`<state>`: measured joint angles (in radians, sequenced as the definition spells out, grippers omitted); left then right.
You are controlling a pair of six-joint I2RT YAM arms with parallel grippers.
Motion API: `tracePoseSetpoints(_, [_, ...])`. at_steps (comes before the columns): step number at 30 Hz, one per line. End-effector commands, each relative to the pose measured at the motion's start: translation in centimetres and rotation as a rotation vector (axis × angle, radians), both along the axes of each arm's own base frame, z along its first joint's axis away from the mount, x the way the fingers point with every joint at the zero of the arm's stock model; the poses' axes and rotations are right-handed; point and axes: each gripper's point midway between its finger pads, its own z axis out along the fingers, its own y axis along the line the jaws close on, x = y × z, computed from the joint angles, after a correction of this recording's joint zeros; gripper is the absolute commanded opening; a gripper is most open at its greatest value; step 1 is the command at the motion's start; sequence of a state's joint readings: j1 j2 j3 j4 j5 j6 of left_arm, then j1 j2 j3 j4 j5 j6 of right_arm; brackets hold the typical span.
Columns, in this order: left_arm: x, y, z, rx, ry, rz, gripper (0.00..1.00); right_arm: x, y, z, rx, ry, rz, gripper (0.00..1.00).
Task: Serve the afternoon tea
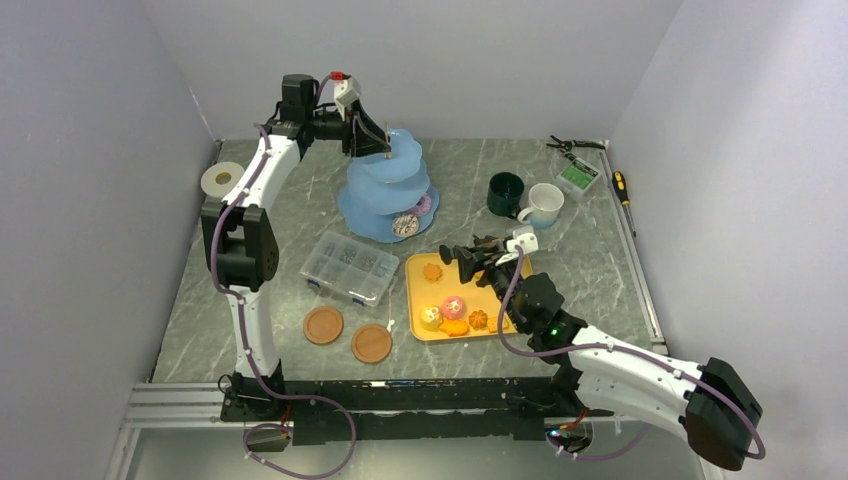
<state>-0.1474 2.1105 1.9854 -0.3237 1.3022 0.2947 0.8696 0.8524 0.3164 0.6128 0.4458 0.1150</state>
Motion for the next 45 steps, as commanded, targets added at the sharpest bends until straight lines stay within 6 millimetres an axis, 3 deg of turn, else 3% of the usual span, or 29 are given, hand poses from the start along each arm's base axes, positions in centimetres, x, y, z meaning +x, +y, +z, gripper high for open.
tracePoseSetpoints(1, [0.4,-0.2,1.6,-0.053,-0.115,-0.076,0.39,0.4,0.2,3.5,0.05,-0.053,-0.011,0.73])
tracePoseSetpoints(10, [1.8,0.0,0.4,-0.064,-0.151,-0.073,0.38,0.5,0.2,3.9,0.042,-0.051,-0.017,0.73])
tracePoseSetpoints(13, [2.5,0.1,0.2,-0.072,-0.163,-0.066,0.28,0.6,0.1,4.1,0.045,-0.051,-0.02,0.73])
tracePoseSetpoints(16, [2.6,0.0,0.3,-0.084,-0.197,-0.093,0.05,0.6,0.2,4.0,0.045,-0.048,-0.019,0.73])
tracePoseSetpoints(17, [2.7,0.0,0.3,-0.087,-0.197,-0.094,0.03,0.6,0.3,4.0,0.046,-0.048,-0.018,0.73])
tracePoseSetpoints(23, [3.2,-0.1,1.3,-0.102,-0.237,-0.045,0.03,0.9,0.5,4.0,0.038,-0.047,-0.016,0.73])
tracePoseSetpoints(31, [3.6,-0.4,3.6,-0.098,-0.28,0.161,0.03,0.9,0.6,3.9,0.029,-0.05,-0.007,0.73])
tracePoseSetpoints(45, [2.3,-3.5,8.6,-0.177,-0.24,0.322,0.03,0.4,-0.4,3.8,0.028,-0.05,-0.015,0.73])
